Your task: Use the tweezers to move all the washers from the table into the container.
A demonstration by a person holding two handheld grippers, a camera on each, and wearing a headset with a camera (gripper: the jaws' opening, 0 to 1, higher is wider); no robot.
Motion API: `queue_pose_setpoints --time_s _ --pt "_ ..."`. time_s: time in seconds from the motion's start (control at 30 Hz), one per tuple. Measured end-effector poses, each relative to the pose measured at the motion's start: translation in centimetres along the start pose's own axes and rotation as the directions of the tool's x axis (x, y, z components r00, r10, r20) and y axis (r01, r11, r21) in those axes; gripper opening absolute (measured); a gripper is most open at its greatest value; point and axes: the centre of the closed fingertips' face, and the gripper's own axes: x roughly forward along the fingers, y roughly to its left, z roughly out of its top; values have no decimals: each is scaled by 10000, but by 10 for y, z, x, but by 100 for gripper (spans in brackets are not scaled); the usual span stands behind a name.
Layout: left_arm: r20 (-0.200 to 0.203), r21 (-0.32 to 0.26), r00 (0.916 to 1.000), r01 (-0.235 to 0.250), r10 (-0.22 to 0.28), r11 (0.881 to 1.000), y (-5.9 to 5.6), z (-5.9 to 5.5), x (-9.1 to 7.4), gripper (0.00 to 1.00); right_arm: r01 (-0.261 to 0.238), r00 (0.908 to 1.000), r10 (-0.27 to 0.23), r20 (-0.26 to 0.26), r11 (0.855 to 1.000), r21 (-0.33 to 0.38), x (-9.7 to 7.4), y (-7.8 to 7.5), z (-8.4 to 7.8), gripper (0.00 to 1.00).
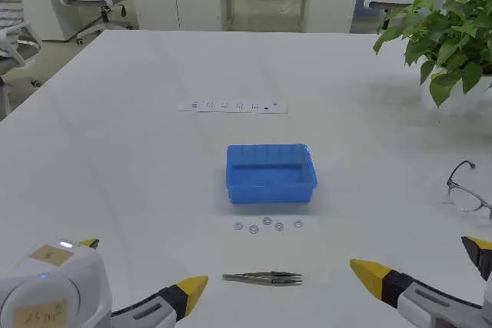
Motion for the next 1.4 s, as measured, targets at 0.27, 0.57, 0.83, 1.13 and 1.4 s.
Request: queue_pose_setpoints --time_s 0.27,0.57,0.83,1.13,1.4 --pt "-46 115 10000 67 -66 9999 1 -1 0 93 -69 10000 67 72 9997 219 -1 1 1 97" --pt "-38 99 10000 73 -73 9999 1 -2 1 92 60 10000 -60 70 10000 64 0 0 1 95" --pt "131 218 9995 281 -284 9994 -5 1 -1 93 236 9995 -239 224 9996 125 -1 -4 3 97" --pt "87 343 9996 259 -262 9991 -5 1 1 94 337 9989 -343 313 9993 170 -2 -5 5 99" --pt "21 406 9998 173 -174 9990 -3 1 1 93 346 9984 -358 433 9990 278 -2 -6 7 99"
